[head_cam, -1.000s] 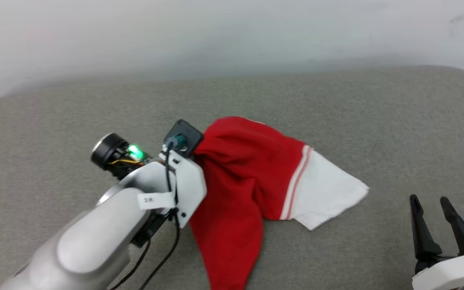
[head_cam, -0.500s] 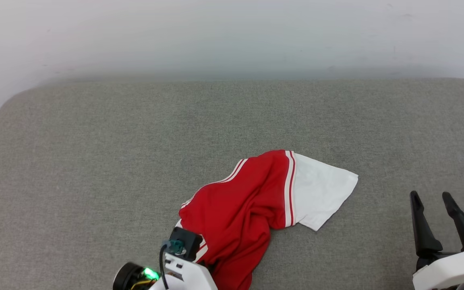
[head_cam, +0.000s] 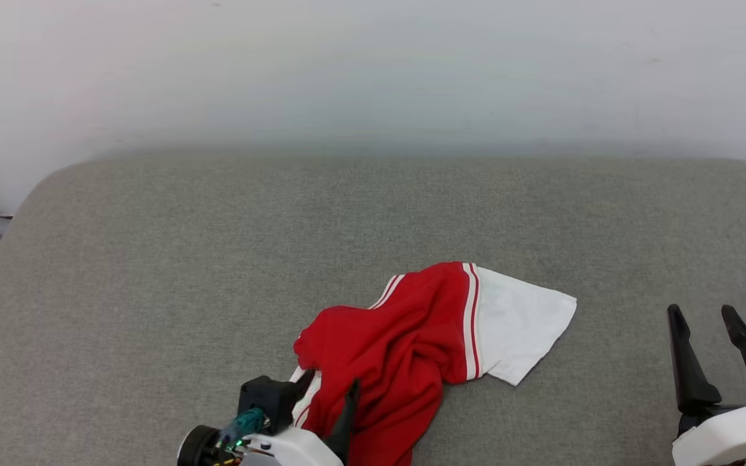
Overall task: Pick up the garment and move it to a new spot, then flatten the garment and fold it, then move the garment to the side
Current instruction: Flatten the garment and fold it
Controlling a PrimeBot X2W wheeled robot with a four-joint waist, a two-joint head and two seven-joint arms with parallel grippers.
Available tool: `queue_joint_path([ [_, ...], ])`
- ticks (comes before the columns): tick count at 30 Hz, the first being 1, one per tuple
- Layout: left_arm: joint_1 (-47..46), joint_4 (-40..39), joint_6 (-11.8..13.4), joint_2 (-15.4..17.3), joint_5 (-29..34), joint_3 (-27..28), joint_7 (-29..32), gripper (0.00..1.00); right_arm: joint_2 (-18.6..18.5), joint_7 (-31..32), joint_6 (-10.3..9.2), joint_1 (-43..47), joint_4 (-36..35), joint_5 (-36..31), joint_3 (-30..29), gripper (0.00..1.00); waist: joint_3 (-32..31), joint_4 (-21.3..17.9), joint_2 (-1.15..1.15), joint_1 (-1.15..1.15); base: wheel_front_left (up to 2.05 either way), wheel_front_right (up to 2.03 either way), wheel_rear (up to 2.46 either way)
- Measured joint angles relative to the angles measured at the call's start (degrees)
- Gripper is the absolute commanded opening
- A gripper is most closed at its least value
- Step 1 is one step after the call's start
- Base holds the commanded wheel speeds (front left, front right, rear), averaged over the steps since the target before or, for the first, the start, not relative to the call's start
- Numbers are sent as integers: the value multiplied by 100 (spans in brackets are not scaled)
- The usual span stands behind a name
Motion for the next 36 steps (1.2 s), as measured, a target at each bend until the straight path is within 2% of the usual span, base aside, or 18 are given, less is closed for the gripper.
queue_joint_path([
  [5, 101, -232, 198, 46, 126, 237, -501, 100, -1, 57, -1, 51, -80, -14, -38, 100, -117, 73, 0, 0, 0, 0, 0],
  [9, 131, -268, 375, 336, 70, 519, -471, 100, 0, 97, 0, 92, -141, -14, -56, 100, -161, 130, 0, 0, 0, 0, 0],
  [12, 117, -238, 360, 526, -75, 679, -292, 100, 0, 107, 0, 117, -159, -13, -56, 100, -160, 145, 0, 1, 0, 0, 0],
  [15, 27, -164, 118, 667, -311, 670, 127, 100, 0, 144, 0, 118, -168, -12, -58, 100, -128, 156, 0, 0, 0, 0, 0],
  [20, -445, 74, -579, 909, -646, 376, 1136, 100, -1, 177, -1, 115, -212, -13, -55, 100, 58, 169, 0, 0, 0, 0, 0],
  [28, -1285, 812, -1444, 829, -667, -210, 2154, 100, 0, 190, 0, -41, -216, -11, 13, 100, 526, 163, 0, 2, 0, 0, 0],
  [34, -1671, 1499, -1891, 724, -566, -560, 2595, 100, 0, 143, 0, -165, -129, 24, 51, 100, 760, 85, 0, 2, 0, 0, 0],
  [35, -1727, 1577, -1975, 711, -544, -628, 2702, 58, 0, 138, 0, -177, -107, 36, 47, 100, 773, 71, 0, 2, 0, 0, 0],
  [36, -1790, 1635, -2060, 695, -553, -669, 2811, 33, -1, 136, -1, -180, -90, 53, 38, 100, 782, 61, 0, 2, 0, 0, 0],
])
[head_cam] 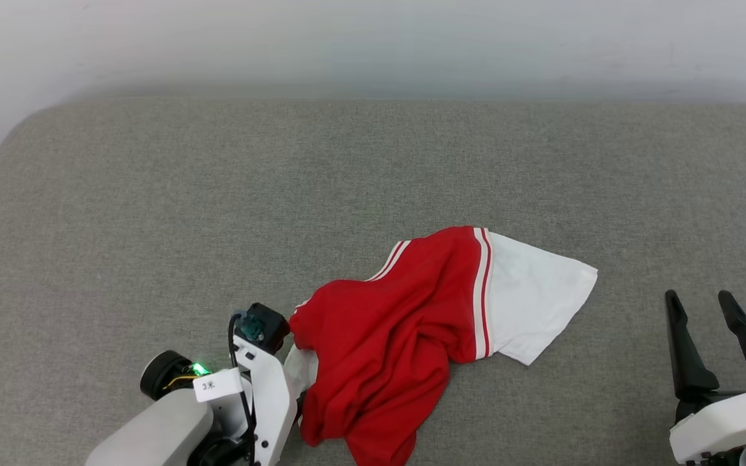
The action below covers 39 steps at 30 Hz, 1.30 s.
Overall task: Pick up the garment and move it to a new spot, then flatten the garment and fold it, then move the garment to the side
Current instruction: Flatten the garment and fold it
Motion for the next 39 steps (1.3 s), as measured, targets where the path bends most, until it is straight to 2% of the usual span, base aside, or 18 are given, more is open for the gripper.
queue_joint_path([
  [1, -31, 49, -55, -11, -30, -31, 60, 0, 0, -13, 0, -2, 18, 7, 3, 100, 2, -8, 0, 0, 0, 0, 0],
  [4, -104, 160, -86, -35, -8, -51, 31, 0, 1, -27, 0, -30, 47, 14, 5, 100, -4, -27, 0, 0, 0, 0, 0],
  [7, -92, 201, 136, -91, 32, 105, -354, 0, 1, -62, 1, -34, 101, 71, -8, 100, -27, -25, 0, 0, 0, 0, 0],
  [10, -88, 154, 490, -59, 124, 354, -812, 0, 0, -94, 0, -31, 157, 104, -38, 100, -76, -1, 0, 0, 0, 0, 0],
  [16, 183, -264, 1345, 258, 132, 1038, -1664, 0, 1, -116, 0, 5, 237, 140, -92, 100, -237, 60, 0, 0, 0, 0, 0],
  [19, 603, -532, 1838, 450, -40, 1434, -1940, 0, 1, -124, 0, 56, 245, 147, -108, 100, -312, 80, 0, -1, 0, 0, 0],
  [22, 1198, -665, 2163, 561, -354, 1768, -2123, 0, 1, -130, 0, 70, 249, 158, -120, 100, -340, 84, 0, -1, 0, 0, 0],
  [26, 1989, -687, 2385, 534, -812, 2101, -2351, 0, 1, -140, 1, 70, 287, 167, -116, 100, -360, 54, 0, 0, 0, 0, 0],
  [33, 2703, -637, 2269, 178, -1147, 2074, -2553, 0, 1, -149, 0, 86, 411, 205, -144, 100, -438, -12, 0, -1, 0, 0, 0],
  [34, 2707, -645, 2241, 134, -1147, 2065, -2610, 15, 1, -149, 1, 94, 426, 205, -157, 100, -458, -13, 0, -1, 0, 0, 0],
  [35, 2706, -659, 2217, 101, -1120, 2045, -2684, 65, 1, -149, 1, 98, 444, 207, -169, 100, -478, -11, 0, -1, 0, 0, 0],
  [36, 2704, -683, 2156, 63, -1089, 2040, -2786, 100, 1, -145, 0, 106, 464, 207, -179, 100, -497, -8, 0, -1, 0, 0, 0],
  [39, 2609, -730, 1987, 59, -1001, 2094, -3107, 100, 1, -104, 0, 126, 517, 209, -182, 100, -564, -1, 0, -1, 0, 0, 0],
])
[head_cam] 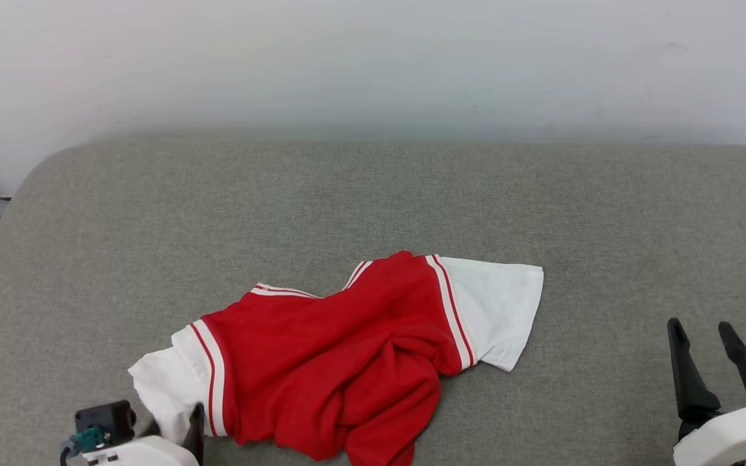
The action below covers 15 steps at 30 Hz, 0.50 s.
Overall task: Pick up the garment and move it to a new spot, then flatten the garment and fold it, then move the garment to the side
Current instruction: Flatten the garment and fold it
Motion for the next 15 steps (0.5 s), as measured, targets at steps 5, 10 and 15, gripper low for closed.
queue_joint_path([
  [5, -170, -201, 48, 59, 398, 141, -683, 100, -1, 196, 1, 1, 185, 99, -15, 100, -94, 5, 0, 0, 0, 0, 0],
  [10, -265, -592, 198, 27, 860, 281, -990, 100, 0, 510, 0, -79, 532, 130, -79, 100, -154, 31, 0, 0, 0, 0, 0],
  [15, -280, -1047, 252, -79, 1299, 448, -1045, 100, -26, 1161, 0, -433, 1040, 249, -145, 100, -113, 112, 0, 0, 0, 0, 0],
])
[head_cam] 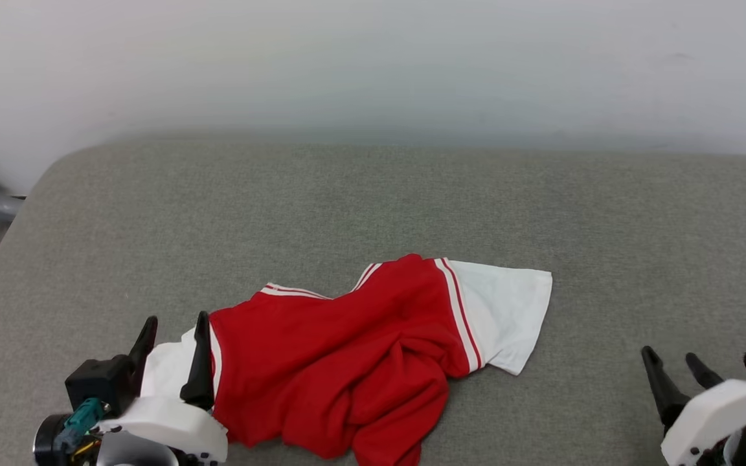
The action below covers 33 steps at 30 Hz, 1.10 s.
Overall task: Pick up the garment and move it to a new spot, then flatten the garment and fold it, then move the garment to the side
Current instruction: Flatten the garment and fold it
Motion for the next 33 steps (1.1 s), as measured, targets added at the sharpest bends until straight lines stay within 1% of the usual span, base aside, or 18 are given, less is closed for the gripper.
queue_joint_path([
  [5, -92, -396, 38, -143, 401, 65, -3, 100, -276, 772, 0, -575, 534, 270, 212, 100, 149, 144, 0, 0, 0, 0, 0],
  [7, -101, -446, 35, -199, 499, 51, -9, 100, -390, 1066, 0, -885, 747, 415, 366, 100, 236, 217, 0, 0, 0, 0, 0],
  [12, -281, -478, -44, -402, 657, -18, -9, 100, -677, 1688, 0, -1642, 1322, 455, 820, 100, 471, 444, 0, 0, 0, 0, 0],
  [19, -602, -366, -298, -750, 834, 23, -10, 100, -1089, 2029, 0, -2708, 2150, 360, 1390, 100, 878, 781, 0, 1, 0, 0, 0],
  [22, -677, -287, -404, -898, 895, 101, -10, 100, -1238, 2045, 0, -3048, 2513, 291, 1585, 100, 1047, 912, 0, 1, 0, 0, 0],
  [26, -693, -185, -528, -1059, 1022, 225, -11, 100, -1283, 2087, 0, -3398, 3005, 300, 1784, 100, 1257, 1036, 0, 1, 0, 0, 0],
  [31, -709, -21, -704, -1241, 1143, 387, -11, 100, -1359, 2413, -2, -3553, 3459, 436, 2002, 100, 1384, 1147, 0, 1, 0, 0, 0],
  [32, -708, -1, -722, -1267, 1160, 433, -11, 100, -1363, 2498, -2, -3589, 3521, 453, 2004, 61, 1388, 1156, 0, 1, 0, 0, 0],
  [33, -707, 19, -744, -1296, 1194, 470, -13, 100, -1365, 2548, -3, -3599, 3549, 460, 2014, 19, 1385, 1163, 0, 0, 0, 0, 0],
])
